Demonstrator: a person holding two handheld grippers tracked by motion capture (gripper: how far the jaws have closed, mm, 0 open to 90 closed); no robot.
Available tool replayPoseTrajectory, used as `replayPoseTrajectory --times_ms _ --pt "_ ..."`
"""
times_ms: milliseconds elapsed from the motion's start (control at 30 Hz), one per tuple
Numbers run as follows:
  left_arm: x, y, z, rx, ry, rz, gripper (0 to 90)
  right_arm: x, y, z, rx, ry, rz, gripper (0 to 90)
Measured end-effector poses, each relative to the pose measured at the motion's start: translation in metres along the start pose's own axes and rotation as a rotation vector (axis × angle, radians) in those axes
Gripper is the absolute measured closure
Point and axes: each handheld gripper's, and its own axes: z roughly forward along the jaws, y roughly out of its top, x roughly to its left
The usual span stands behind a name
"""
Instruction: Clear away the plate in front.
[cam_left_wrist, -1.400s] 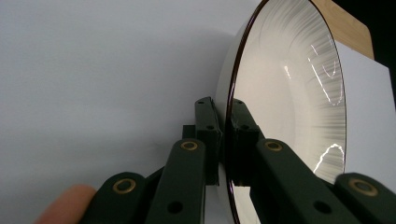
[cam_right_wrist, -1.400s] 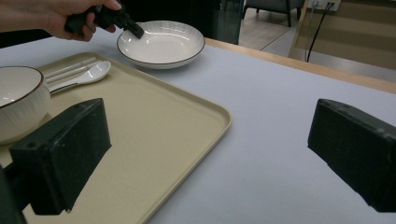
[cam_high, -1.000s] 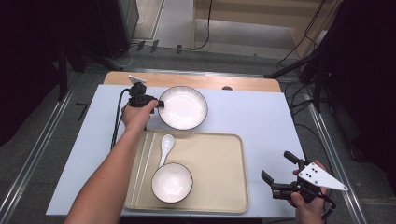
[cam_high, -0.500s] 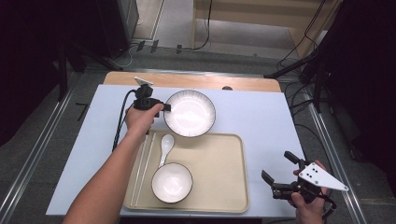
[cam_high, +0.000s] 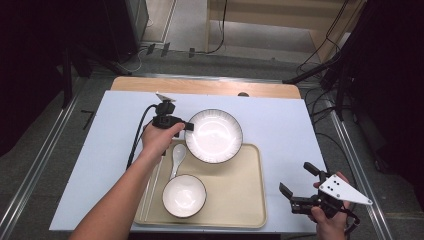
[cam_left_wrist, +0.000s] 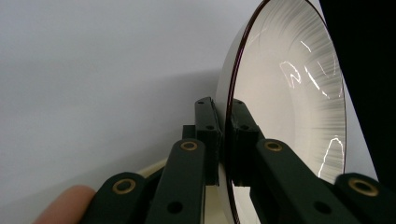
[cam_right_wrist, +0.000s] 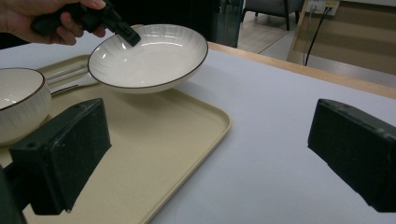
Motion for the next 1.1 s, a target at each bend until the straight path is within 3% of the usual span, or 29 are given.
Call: replayPoseTrajectory --times_ms 533,1100 --pt "-0.018 -0.033 0.019 0.093 -0.062 0.060 85.9 0.001 0.000 0.000 0.002 -0.001 -0.003 0.0" --pt "-0.014 -0.038 0.037 0.174 -0.079 0.073 85.4 0.000 0.000 -0.001 0.001 -0.007 -0.005 0.0"
